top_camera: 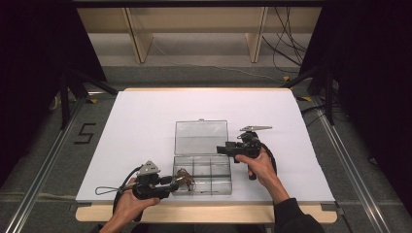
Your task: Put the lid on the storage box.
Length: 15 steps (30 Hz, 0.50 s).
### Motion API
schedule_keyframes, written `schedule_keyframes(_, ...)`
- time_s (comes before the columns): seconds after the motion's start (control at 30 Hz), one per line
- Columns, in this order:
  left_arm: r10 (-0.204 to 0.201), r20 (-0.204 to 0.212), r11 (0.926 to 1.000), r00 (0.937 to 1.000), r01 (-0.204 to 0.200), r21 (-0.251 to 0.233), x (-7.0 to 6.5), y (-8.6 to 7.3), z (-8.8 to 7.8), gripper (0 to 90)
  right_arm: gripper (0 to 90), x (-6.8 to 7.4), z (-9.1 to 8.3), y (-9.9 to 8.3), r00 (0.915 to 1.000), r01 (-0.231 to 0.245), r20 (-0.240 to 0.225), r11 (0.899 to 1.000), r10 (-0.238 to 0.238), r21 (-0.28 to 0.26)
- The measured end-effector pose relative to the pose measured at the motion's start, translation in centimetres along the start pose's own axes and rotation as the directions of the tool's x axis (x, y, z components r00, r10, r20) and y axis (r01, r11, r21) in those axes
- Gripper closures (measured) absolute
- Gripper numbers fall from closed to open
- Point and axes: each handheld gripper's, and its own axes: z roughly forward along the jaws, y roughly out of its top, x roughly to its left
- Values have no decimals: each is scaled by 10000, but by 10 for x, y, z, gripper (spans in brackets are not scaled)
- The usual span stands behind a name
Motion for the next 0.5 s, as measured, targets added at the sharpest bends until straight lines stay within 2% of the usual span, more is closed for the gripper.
schedule_keyframes(0.1,-25,12,10000,10000,25,-14,0,0,0,575,461,0,-2,2,9999,116,-112,9996,-119,-255)
schedule_keyframes(0.17,-32,17,10000,10000,32,-23,0,0,0,576,488,0,-4,3,9999,130,84,9993,-128,-341)
schedule_keyframes(0.23,-32,-68,9999,10000,31,-97,-1,0,0,577,504,4,-6,4,9996,-288,-72,9991,286,-317)
schedule_keyframes(0.27,-48,20,10000,10000,48,46,0,0,0,577,510,4,-6,4,9998,-186,-30,9990,184,-412)
schedule_keyframes(0.3,-47,16,10000,10000,47,-6,0,0,0,577,516,2,-6,5,9999,123,16,9984,-123,-555)
schedule_keyframes(0.33,-57,15,10000,10000,57,10,0,0,0,578,522,2,-7,5,9998,197,16,9980,-196,-602)
schedule_keyframes(0.43,94,-36,9999,9999,-93,120,1,1,-1,580,537,2,-8,6,9999,88,-133,9979,-97,-648)
schedule_keyframes(0.47,295,-9,9991,9996,-295,295,3,1,-3,581,541,4,-9,6,10000,-13,-95,9984,7,-571)
schedule_keyframes(0.5,276,-12,9992,9996,-275,275,3,1,-3,582,545,4,-9,6,9999,98,36,9981,-96,-605)
